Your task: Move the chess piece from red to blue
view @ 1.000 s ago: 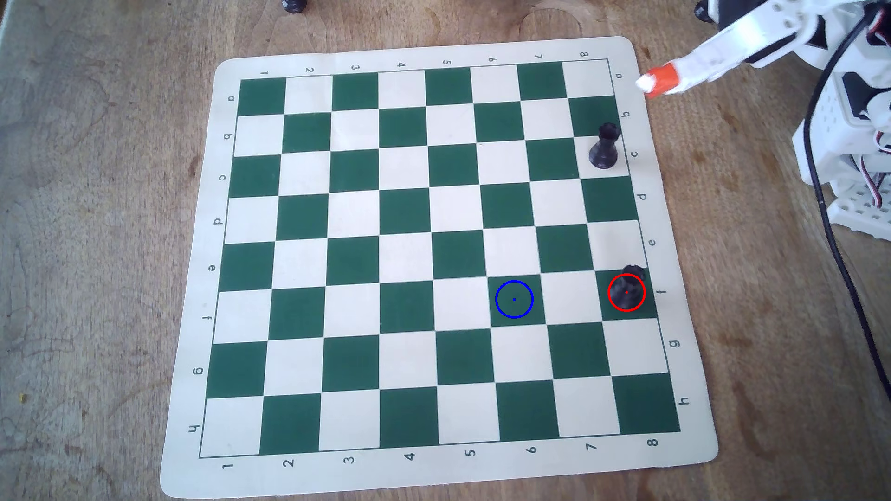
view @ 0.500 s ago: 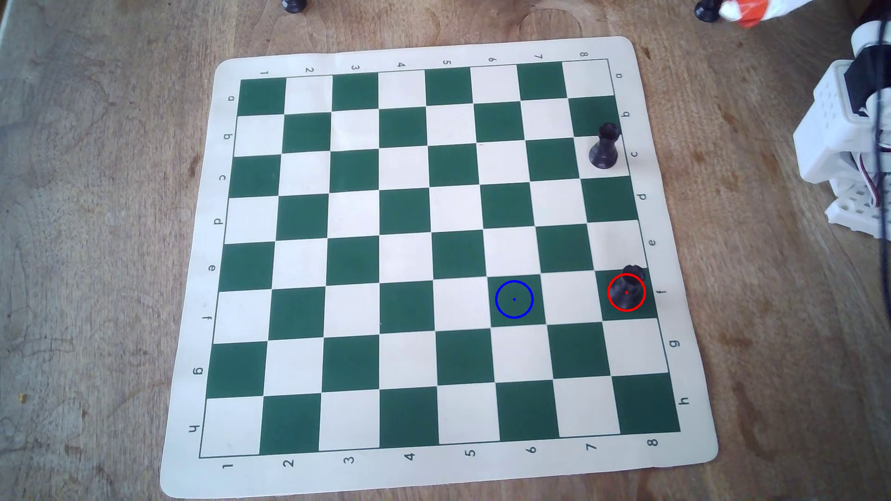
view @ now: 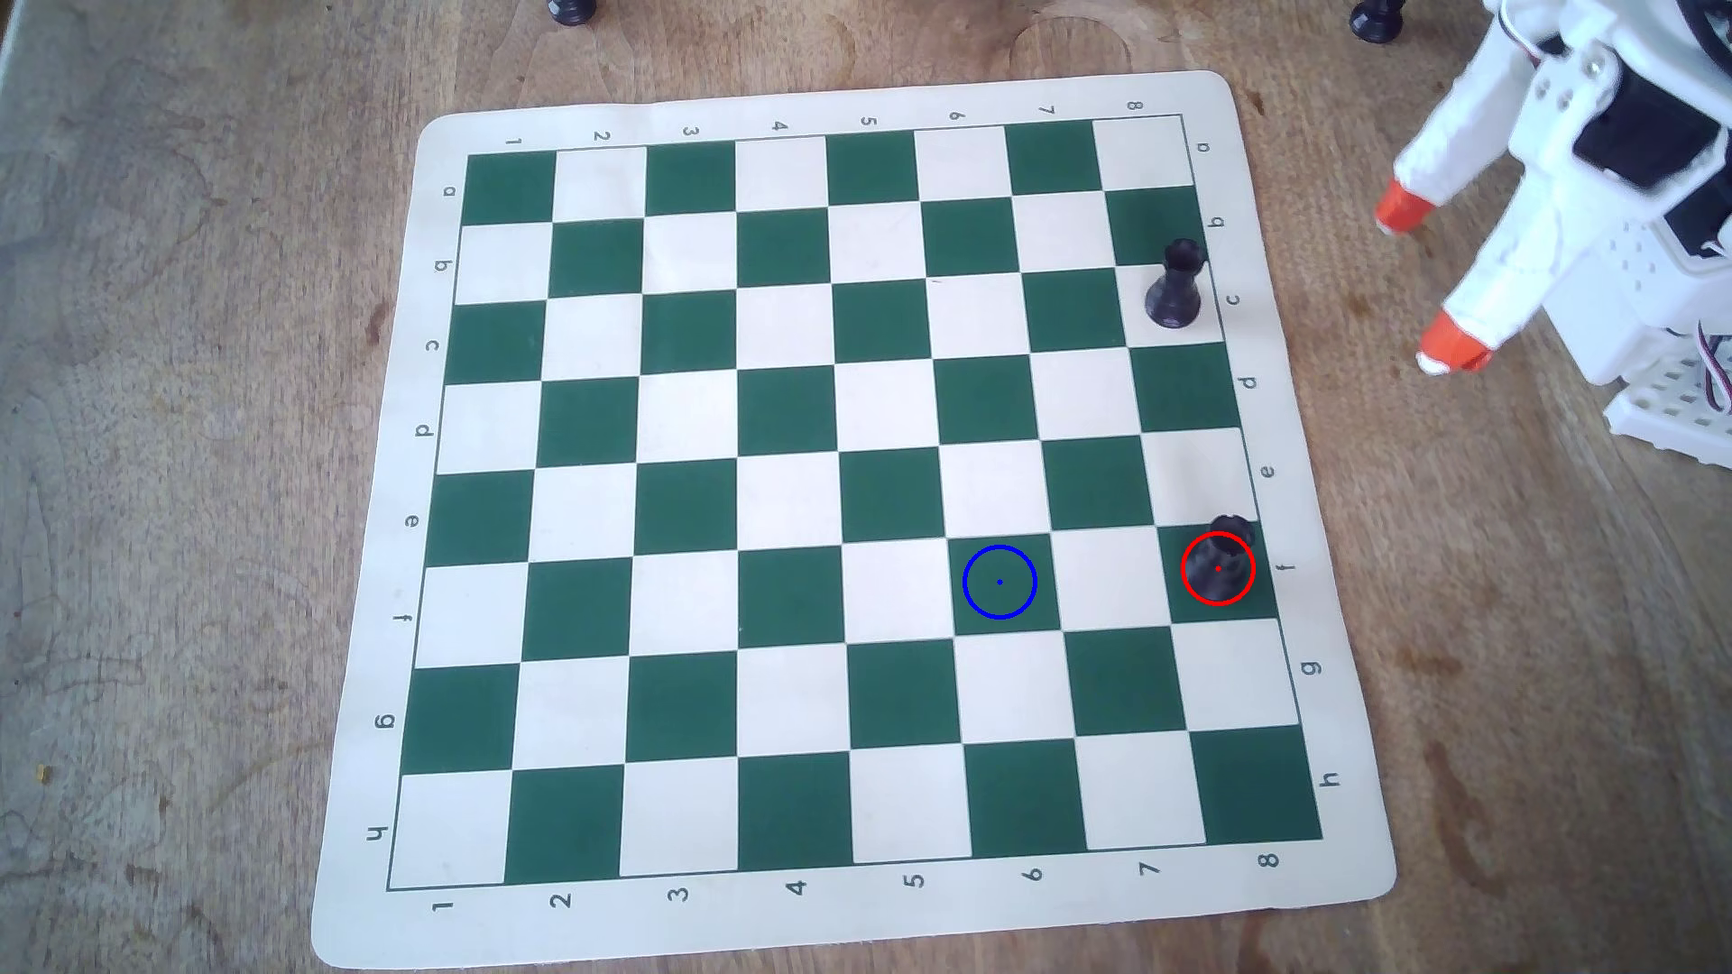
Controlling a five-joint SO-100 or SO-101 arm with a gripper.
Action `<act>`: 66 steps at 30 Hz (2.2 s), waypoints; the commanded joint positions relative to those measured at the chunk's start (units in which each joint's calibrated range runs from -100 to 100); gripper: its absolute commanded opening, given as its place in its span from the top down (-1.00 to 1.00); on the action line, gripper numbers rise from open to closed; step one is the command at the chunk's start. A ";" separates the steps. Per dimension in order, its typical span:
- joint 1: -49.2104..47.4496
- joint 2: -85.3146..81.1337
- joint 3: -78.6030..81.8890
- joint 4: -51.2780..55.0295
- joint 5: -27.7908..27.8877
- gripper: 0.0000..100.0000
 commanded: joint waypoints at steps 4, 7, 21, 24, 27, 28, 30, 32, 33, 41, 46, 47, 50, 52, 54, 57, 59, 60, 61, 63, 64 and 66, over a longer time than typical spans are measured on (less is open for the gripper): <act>-7.27 -2.95 11.16 -1.28 -3.71 0.47; -9.46 -2.61 14.15 -1.37 -4.79 0.48; -13.84 3.42 21.32 -22.91 -0.78 0.48; -13.29 3.59 20.68 -23.89 0.39 0.47; -10.48 -0.14 21.86 -24.87 1.86 0.44; -8.91 -1.67 21.59 -24.05 2.39 0.42; -6.96 -1.08 20.50 -23.32 2.83 0.42; -6.10 -1.33 20.68 -23.48 3.27 0.43; -6.17 -2.01 21.68 -23.81 3.52 0.43; -6.80 3.25 28.48 -31.83 3.96 0.44; -7.11 7.16 29.29 -38.14 3.86 0.47; -7.19 8.17 29.02 -38.63 3.86 0.47; -7.50 11.15 29.11 -41.50 3.86 0.48; -7.82 12.59 29.48 -43.14 3.86 0.48; -8.44 15.48 29.48 -45.67 3.66 0.47; -9.07 18.87 29.48 -48.79 3.57 0.47; -9.38 21.67 29.48 -51.33 3.57 0.48; -9.54 22.61 29.48 -52.14 3.57 0.48; -9.54 23.20 29.48 -52.72 3.57 0.48; -9.46 24.30 29.11 -53.46 3.66 0.52; -9.30 24.73 28.93 -53.46 3.86 0.54; -8.83 25.32 28.66 -54.11 3.96 0.56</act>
